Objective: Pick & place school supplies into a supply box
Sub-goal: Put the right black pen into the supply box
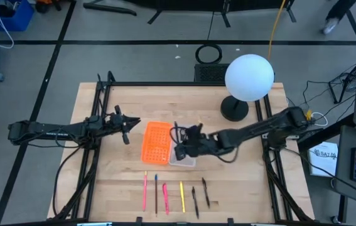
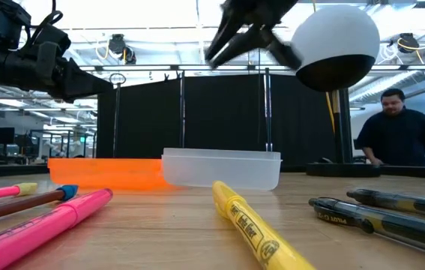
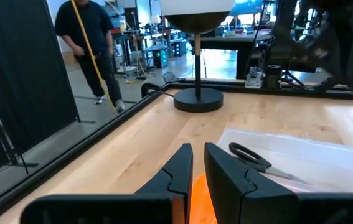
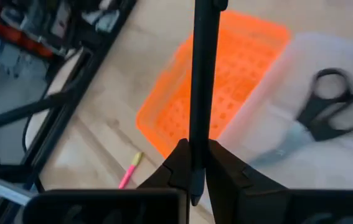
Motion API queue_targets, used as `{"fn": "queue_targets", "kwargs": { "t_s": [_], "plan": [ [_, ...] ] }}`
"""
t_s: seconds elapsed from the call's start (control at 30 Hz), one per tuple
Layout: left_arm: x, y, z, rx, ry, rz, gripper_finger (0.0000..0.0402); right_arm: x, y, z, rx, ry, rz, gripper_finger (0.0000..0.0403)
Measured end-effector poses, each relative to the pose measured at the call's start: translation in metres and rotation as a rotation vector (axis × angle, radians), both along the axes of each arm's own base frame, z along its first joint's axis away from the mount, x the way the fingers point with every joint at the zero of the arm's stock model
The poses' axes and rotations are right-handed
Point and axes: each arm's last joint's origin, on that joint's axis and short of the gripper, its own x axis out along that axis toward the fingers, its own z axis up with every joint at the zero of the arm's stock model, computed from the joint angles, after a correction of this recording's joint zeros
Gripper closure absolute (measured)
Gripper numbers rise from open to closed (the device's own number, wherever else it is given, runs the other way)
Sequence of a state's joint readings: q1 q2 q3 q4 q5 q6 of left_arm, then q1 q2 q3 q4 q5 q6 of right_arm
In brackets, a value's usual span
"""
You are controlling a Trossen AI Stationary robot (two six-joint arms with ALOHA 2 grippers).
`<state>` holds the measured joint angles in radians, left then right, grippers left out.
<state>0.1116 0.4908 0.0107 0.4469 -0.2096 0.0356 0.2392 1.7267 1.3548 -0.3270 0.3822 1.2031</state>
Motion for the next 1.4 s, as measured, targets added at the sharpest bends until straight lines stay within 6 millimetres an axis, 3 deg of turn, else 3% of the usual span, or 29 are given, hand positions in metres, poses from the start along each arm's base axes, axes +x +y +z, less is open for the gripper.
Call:
{"fn": "queue_targets", "kwargs": {
  "t_s": [0.23,0.4,0.67,1.13,1.4],
  "plan": [
    [0.000,0.000,0.001,0.043,0.002,-0.001,0.0350,0.020,-0.029,-0.041,0.125,0.122,0.007,0.0384],
    [0.000,0.000,0.003,0.042,-0.015,0.000,0.0350,0.023,-0.038,-0.050,0.189,0.157,0.011,0.0384],
    [0.000,0.000,0.003,0.040,-0.014,0.000,0.0350,0.010,-0.040,-0.068,0.249,0.263,-0.083,0.0384],
    [0.000,0.000,0.003,0.038,-0.014,0.000,0.0350,-0.009,-0.054,-0.107,0.302,0.281,-0.144,0.0383],
    [0.000,0.000,0.002,0.038,-0.013,0.000,0.0350,-0.009,-0.055,-0.105,0.306,0.261,-0.143,0.0317]
  ]
}}
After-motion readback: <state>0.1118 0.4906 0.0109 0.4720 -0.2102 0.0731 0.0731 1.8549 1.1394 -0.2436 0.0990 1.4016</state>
